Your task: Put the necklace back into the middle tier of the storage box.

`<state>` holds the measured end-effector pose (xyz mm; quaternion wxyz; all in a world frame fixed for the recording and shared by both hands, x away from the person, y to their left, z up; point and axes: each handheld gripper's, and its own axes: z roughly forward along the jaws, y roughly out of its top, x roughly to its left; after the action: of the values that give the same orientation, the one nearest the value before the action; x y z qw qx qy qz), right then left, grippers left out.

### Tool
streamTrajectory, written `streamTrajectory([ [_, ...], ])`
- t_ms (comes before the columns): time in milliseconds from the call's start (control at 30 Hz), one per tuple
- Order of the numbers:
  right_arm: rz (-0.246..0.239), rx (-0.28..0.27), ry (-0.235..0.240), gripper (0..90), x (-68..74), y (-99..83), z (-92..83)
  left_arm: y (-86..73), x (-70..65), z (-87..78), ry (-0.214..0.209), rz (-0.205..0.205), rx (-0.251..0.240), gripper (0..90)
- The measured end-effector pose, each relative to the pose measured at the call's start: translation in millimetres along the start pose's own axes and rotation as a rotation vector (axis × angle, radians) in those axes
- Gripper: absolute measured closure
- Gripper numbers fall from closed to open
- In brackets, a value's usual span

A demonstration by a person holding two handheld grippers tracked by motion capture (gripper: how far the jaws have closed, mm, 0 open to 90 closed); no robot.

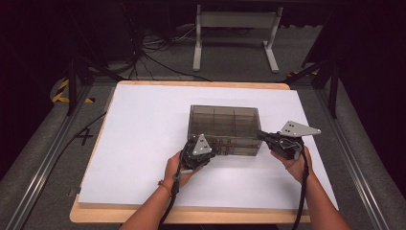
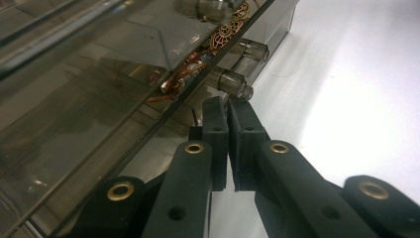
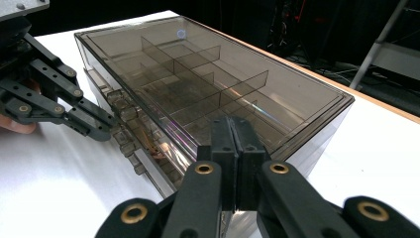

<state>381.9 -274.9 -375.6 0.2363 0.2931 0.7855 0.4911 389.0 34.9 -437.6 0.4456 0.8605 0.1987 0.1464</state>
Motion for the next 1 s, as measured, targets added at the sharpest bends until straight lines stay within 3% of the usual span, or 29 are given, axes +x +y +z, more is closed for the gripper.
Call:
streamTrajectory([
  [467,-0.007,0.003,-0.002,89.6,3.6,0.7,0.8,2.9,4.8,2.1,-0.001,-0.009,-0.008,87.1],
  [700,-0.056,0.002,-0.069,90.0,13.3,0.0,0.6,3.3,4.2,0.5,0.008,0.004,0.004,86.0],
  [1000,-0.071,0.005,-0.099,89.9,18.1,-1.3,-2.7,2.6,5.6,-1.5,0.004,-0.005,-0.005,86.1],
])
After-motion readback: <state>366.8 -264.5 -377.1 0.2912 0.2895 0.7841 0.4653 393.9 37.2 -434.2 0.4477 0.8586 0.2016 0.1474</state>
